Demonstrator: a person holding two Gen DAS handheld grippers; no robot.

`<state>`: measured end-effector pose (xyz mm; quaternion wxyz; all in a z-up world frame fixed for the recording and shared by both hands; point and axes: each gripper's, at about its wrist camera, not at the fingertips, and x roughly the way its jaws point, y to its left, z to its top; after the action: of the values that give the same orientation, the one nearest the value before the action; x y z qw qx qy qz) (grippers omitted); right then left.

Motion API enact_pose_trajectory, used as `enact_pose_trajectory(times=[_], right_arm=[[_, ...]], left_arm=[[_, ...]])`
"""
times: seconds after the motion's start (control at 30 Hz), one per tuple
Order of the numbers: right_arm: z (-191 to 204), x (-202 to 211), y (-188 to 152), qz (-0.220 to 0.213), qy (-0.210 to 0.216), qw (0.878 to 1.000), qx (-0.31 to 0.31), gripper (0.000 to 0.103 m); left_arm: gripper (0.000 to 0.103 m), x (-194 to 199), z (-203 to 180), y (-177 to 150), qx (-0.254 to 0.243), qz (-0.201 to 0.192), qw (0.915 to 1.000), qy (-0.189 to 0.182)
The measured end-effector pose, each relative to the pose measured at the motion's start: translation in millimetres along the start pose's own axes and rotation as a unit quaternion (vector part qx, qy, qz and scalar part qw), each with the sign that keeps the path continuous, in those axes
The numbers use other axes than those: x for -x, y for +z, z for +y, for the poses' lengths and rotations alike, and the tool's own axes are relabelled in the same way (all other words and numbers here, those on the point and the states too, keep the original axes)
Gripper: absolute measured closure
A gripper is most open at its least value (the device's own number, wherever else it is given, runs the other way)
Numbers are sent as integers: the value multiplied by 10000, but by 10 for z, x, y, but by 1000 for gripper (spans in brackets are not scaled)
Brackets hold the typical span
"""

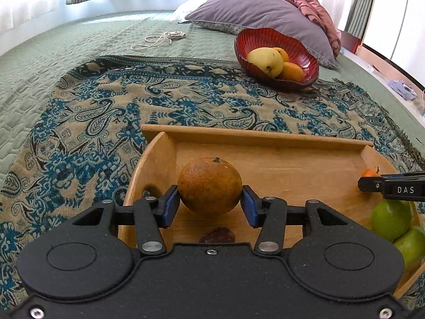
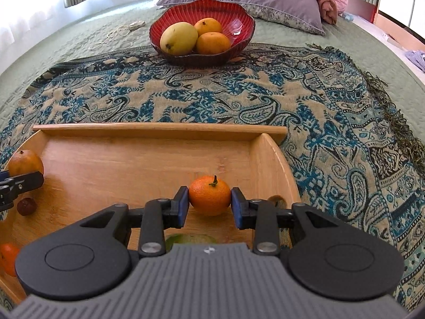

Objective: Organize fruits
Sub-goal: 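Lower the pomelo onto the tray and open the left gripper while the right releases the tangerine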

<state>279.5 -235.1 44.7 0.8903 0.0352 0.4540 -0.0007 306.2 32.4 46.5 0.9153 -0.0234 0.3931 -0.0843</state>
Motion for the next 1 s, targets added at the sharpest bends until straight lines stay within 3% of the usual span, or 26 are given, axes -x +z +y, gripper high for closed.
enact_pose_trajectory(times=[0.5, 0.73, 1.0], right_arm=[[15, -8, -20, -12, -16, 10000, 28, 63], [25, 30, -45, -80, 79, 9999, 8, 50], [63, 205, -94, -339, 135, 9992, 150, 41]], left_arm=[[55, -38, 22, -16, 6, 22, 10000, 30], [53, 5, 32, -30, 10, 8, 10000, 40], [32, 293, -8, -39, -138, -360, 9993, 21]])
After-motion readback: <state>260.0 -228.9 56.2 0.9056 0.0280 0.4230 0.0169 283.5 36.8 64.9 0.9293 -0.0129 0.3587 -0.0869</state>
